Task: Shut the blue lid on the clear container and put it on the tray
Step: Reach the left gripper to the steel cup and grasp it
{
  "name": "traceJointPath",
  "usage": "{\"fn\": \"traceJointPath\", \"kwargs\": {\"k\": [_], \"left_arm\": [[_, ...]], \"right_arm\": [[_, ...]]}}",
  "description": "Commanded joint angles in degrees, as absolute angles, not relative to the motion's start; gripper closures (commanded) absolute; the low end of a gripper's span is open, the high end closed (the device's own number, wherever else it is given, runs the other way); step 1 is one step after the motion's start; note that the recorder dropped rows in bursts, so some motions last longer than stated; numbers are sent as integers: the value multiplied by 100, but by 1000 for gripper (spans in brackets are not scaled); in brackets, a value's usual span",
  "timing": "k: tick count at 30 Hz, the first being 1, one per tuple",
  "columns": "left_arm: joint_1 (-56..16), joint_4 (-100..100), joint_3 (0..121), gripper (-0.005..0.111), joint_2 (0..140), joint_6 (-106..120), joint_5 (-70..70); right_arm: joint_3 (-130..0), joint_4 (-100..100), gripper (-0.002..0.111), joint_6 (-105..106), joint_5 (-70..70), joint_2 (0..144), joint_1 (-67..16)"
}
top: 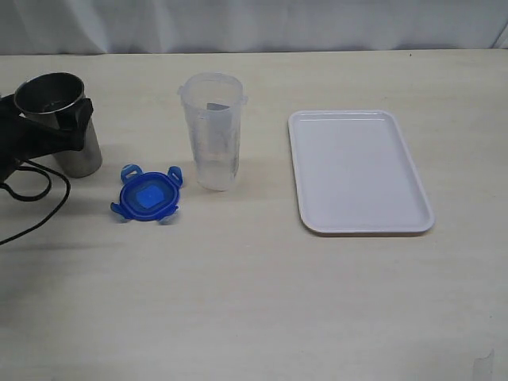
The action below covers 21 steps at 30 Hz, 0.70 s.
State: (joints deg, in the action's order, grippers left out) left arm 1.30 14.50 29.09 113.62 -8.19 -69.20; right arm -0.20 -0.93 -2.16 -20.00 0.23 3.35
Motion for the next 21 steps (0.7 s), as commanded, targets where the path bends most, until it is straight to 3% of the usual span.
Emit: {"fn": "traceJointPath", "kwargs": {"k": [1, 21], "left_arm": [[136, 1540, 2951, 6, 11642, -781, -6996], [136, 1856, 3437, 6, 12067, -936, -6996]], "right_arm": [[0, -85, 103, -221, -1985, 0, 380], [0, -85, 103, -221, -1985, 0, 380]]}}
